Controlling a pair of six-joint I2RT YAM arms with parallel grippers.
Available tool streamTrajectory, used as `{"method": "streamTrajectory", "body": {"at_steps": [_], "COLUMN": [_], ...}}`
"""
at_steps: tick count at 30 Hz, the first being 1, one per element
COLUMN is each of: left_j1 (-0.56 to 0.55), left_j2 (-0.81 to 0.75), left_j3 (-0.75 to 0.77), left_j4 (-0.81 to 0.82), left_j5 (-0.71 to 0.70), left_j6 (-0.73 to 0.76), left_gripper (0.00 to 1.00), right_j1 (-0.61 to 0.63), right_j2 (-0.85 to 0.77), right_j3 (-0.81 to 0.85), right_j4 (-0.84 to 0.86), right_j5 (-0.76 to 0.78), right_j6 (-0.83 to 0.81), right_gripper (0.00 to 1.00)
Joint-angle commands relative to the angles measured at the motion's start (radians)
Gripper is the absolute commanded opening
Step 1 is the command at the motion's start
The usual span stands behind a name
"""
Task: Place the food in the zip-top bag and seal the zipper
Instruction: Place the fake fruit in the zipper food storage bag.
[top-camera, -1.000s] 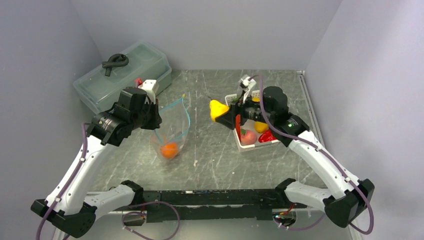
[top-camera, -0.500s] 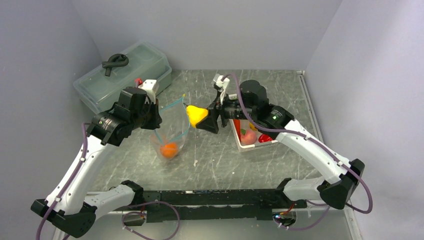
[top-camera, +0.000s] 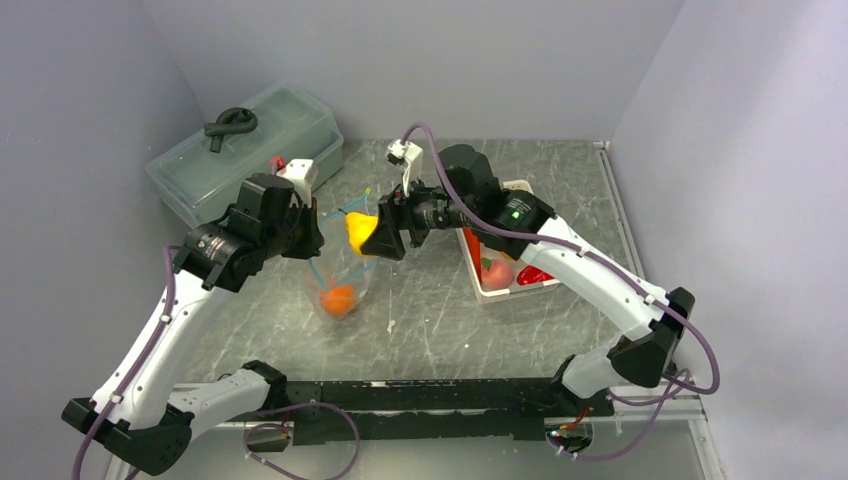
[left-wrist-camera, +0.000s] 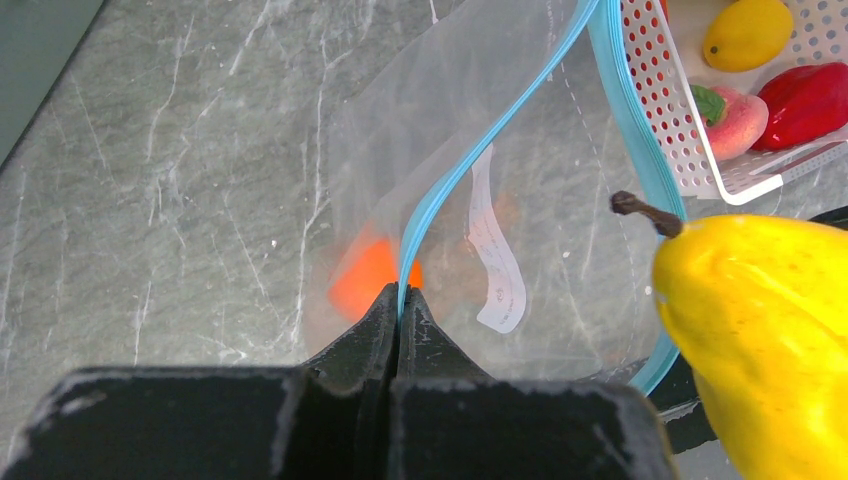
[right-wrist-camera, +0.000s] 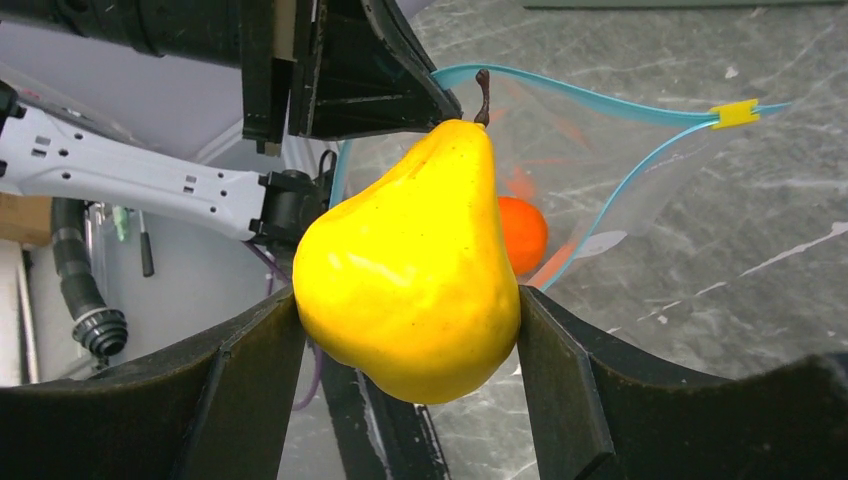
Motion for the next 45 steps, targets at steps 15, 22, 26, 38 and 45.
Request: {"method": "streamTrajectory", "body": {"at_steps": [15,22,26,38,45], "left_j1": [-0.003,-0.003,-0.003,-0.003,-0.003], "left_j2": [-0.004,-0.020,-0.027,-0.025,-0.022], "left_j3": [0.039,0.029,0.023,0.024,0.028], "left_j4": [0.042,0.053,0.048,0.041,0.036], "left_j5": [0.008,0.045,0.055,0.091,0.108], "left_j6": [-0.039,-0.031,-0.024,-0.008,-0.005], "left_gripper": [0.00,0.00,0.00,0.00,0.00], "right_j1": [0.058,0.059,0.058,0.058,0.058], "right_j2": [0.153,0.246,0.304,0.362,0.334], "right_j3": [0.164,0.260,0.317,0.345,0.341], "right_j4": [-0.150,-0.204,-0.238,-0.206,-0.172], "right_j5": [0.200,0.307,0.360,0.452,0.448], "right_j6": [0.220,0.247,0.236,0.229,0.217], "right_gripper": [0.26,0.28,0.31,0.63,0.88]}}
